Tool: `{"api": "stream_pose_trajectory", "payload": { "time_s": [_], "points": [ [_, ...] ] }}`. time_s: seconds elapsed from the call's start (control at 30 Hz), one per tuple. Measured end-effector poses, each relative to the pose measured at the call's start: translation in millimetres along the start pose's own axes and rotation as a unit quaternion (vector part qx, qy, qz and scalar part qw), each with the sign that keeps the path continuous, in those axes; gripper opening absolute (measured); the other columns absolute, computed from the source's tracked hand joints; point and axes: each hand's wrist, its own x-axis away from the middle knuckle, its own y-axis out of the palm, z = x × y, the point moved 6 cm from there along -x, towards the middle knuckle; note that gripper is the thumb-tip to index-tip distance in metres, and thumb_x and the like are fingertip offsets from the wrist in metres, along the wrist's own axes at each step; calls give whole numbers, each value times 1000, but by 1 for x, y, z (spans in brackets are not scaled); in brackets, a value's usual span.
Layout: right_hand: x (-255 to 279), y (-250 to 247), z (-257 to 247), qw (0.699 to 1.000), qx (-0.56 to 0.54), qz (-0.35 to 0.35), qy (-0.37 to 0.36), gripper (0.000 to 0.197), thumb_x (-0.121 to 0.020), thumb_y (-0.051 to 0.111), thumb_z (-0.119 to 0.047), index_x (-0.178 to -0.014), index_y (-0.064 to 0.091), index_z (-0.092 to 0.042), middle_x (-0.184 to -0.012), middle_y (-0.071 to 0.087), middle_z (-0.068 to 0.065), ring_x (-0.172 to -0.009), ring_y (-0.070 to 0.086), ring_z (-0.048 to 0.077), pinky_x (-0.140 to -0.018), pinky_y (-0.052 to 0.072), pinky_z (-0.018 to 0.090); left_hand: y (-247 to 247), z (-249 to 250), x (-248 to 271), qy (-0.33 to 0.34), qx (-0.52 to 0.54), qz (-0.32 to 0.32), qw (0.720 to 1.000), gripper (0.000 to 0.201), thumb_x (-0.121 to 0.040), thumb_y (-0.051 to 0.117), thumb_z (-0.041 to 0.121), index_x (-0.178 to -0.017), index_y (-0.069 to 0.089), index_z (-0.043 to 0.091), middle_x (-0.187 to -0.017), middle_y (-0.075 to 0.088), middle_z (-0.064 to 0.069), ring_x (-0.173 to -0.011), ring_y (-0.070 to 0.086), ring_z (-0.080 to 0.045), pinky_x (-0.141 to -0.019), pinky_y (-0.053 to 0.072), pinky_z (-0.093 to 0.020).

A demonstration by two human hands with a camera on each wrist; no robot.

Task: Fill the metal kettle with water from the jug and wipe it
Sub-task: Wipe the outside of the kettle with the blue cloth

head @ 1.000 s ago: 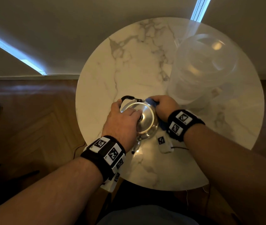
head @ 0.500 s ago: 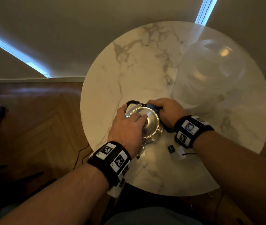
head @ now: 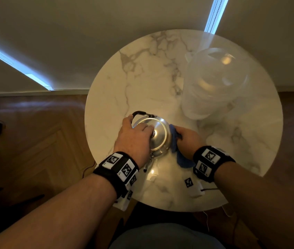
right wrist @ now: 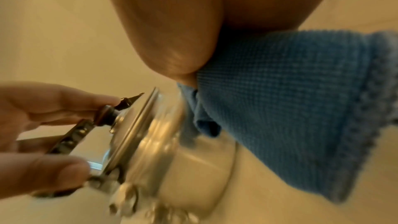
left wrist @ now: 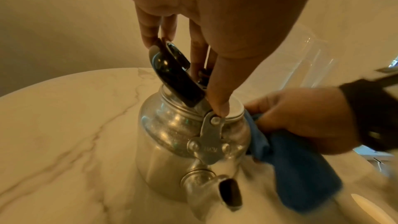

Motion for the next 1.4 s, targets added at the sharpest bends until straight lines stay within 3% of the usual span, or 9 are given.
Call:
{"api": "stream_pose_trajectory", "payload": {
  "time_s": [0.1,0.23,0.37,0.5,0.6,0.9,1.1,1.23,1.4],
  "points": [
    [24,10,22,992,87,-92,4,47,-99,52,-14,-146,51,-18,-129,65,9,-122,60,28,-94,43,27,-2,-4,0,11,16,20,1000,61,-77,79,31,-134,57,33,-153,43,10,-143,21,-36,-105,48,-42],
    [43,-2,24,995,1,-94,-13,58,-99,56,-11,-154,37,-22,-125,64,3,-119,61,20,-92,35,16,-16,-28,4,-75,198,103,972,78,-75,82,45,-144,48,29,-157,38,4,-140,34,-26,-109,43,-41],
    [51,-29,24,998,-46,-47,24,50,-93,68,-30,-138,46,-25,-109,70,-1,-100,66,16,-83,48,25,-14,-55,-5,-264,353,59,896,69,-83,70,53,-140,56,16,-125,70,-6,-111,68,-28,-100,53,-42],
    [58,-45,31,988,-121,-43,87,54,-77,83,-26,-119,50,-24,-102,68,0,-88,65,10,-79,55,35,-28,-47,-11,-264,382,39,885,17,-89,69,33,-93,75,17,-83,76,-6,-81,74,-27,-85,61,-46],
    [62,-49,39,977,-163,-47,130,50,-75,79,-19,-115,49,-20,-97,68,11,-88,68,26,-81,59,49,-38,-31,-12,-250,359,23,899,13,-86,72,26,-90,76,14,-79,76,-6,-77,73,-24,-79,61,-41],
    [73,-56,45,978,-181,-56,91,38,-83,54,-4,-97,56,-40,-76,57,19,-64,56,25,-57,45,36,-53,4,-14,-165,225,-36,960,17,-78,78,17,-93,73,24,-85,72,1,-80,69,-19,-72,62,-36],
    [83,-56,48,959,-271,-47,73,45,-85,48,10,-93,70,-28,-108,68,15,-88,67,30,-71,54,37,-63,18,-10,8,37,-81,996,26,-83,69,16,-103,74,31,-98,68,9,-95,65,-18,-76,51,-30],
    [86,-52,47,935,-335,-61,98,40,-89,49,9,-98,77,-18,-114,70,8,-99,68,27,-78,55,36,-58,19,-7,112,-60,-117,985,39,-84,62,6,-111,73,32,-108,65,9,-104,63,-20,-85,55,-36],
    [86,-47,41,875,-452,-76,159,51,-82,31,14,-109,71,-2,-112,70,24,-103,68,32,-88,56,44,-55,21,1,225,-117,-120,960,33,-90,67,15,-116,72,35,-115,62,10,-112,55,-17,-87,55,-40]
  ]
}}
